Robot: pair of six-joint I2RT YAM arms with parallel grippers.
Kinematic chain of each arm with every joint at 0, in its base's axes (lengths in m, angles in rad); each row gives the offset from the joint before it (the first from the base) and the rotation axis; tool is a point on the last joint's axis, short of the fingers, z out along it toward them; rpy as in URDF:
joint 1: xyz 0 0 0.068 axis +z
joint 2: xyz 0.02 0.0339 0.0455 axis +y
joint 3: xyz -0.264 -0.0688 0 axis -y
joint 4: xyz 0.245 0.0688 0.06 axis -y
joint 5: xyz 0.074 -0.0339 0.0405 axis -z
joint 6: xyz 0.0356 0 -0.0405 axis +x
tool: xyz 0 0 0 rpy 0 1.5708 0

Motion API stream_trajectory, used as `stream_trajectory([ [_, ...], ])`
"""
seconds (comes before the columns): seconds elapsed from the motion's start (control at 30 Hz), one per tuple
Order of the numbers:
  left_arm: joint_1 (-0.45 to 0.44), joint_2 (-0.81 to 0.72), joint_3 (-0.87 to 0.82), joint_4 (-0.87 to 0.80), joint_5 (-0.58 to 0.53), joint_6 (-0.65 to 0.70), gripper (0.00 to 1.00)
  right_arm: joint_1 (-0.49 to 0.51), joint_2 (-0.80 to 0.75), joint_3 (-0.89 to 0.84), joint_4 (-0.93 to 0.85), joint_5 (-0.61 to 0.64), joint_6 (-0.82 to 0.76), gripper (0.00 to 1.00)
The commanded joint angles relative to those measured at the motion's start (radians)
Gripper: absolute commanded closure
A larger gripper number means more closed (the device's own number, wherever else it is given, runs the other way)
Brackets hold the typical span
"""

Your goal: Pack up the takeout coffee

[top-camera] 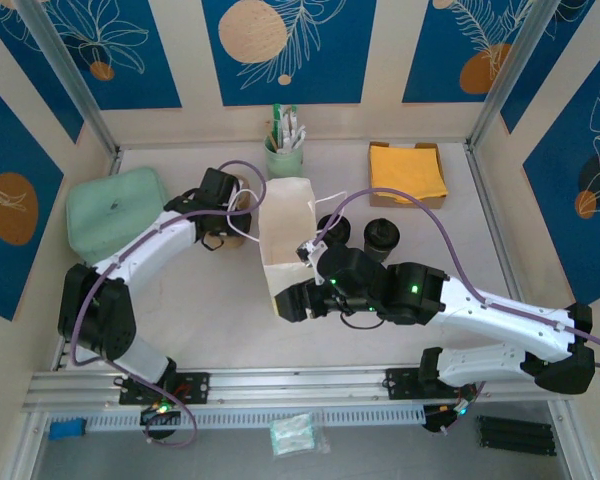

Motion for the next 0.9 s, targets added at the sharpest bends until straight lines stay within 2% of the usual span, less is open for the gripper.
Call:
stream_trajectory([
  [0.0,-0.013,0.035,0.015,-0.038,-0.02,0.039,0.48,0.006,-0.009,-0.003,0.007,0.01,0.003,0.25],
  [0.4,-0.026,0.099,0.041,-0.049,-0.061,0.061,0.49,0.005,-0.009,-0.001,0.005,0.013,-0.001,0.25],
  [0.87,-0.026,0.121,0.038,-0.045,-0.072,0.061,0.59,0.006,-0.018,-0.006,0.003,0.02,-0.001,0.25],
])
